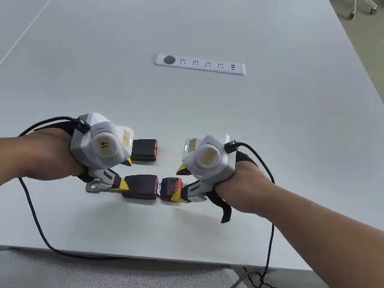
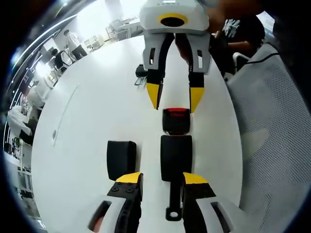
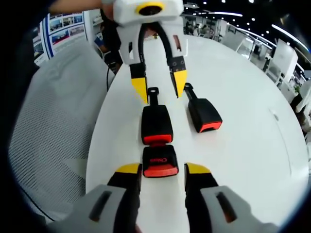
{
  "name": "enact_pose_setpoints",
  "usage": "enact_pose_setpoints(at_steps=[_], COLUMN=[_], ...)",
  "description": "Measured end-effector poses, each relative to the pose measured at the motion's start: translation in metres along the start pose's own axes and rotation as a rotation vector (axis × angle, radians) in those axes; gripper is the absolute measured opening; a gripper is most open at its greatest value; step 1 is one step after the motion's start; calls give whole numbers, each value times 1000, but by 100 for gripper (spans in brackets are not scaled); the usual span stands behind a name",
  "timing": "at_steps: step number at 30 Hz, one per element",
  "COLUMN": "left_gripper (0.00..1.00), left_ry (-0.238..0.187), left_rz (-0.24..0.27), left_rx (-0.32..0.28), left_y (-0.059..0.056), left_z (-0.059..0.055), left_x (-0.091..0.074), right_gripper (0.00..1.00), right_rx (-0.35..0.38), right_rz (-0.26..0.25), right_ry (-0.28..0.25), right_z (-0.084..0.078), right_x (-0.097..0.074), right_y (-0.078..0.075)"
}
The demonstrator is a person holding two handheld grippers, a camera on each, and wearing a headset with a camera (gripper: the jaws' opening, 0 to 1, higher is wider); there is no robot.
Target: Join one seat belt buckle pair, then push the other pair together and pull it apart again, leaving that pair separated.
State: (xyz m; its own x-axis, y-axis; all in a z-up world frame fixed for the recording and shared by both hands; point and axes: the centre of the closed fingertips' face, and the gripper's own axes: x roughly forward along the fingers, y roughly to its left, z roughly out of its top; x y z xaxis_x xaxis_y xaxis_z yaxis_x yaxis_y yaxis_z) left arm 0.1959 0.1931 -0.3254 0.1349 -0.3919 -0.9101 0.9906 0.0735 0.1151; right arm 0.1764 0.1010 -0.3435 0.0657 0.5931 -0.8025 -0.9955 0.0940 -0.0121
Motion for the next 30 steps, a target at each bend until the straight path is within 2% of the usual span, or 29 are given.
enact_pose_setpoints(at_steps=[4,6,10,15,19,22,27,30], left_gripper=[32,32,33,35,35,36,36,34], left_ry=[6,8,14,29,32,41,50,64], left_rz=[30,37,64,63,64,66,52,29], left_rx=[-5,-5,-6,-2,-7,25,21,20], left_y=[18,21,34,43,51,56,64,68], left_z=[-2,-1,0,-3,-2,-3,-5,-8], left_x=[-3,-4,-3,1,6,11,21,30], right_gripper=[35,35,36,35,35,35,35,35], right_rx=[20,36,37,69,84,87,111,125], right_rz=[-17,-23,-60,-112,-139,-153,-159,-138], right_ry=[-12,-16,16,58,79,92,117,138], right_z=[-5,-10,-31,-62,-80,-91,-112,-122], right_x=[-12,-16,-29,-52,-66,-73,-76,-72], right_y=[-12,-18,-37,-65,-77,-84,-94,-94])
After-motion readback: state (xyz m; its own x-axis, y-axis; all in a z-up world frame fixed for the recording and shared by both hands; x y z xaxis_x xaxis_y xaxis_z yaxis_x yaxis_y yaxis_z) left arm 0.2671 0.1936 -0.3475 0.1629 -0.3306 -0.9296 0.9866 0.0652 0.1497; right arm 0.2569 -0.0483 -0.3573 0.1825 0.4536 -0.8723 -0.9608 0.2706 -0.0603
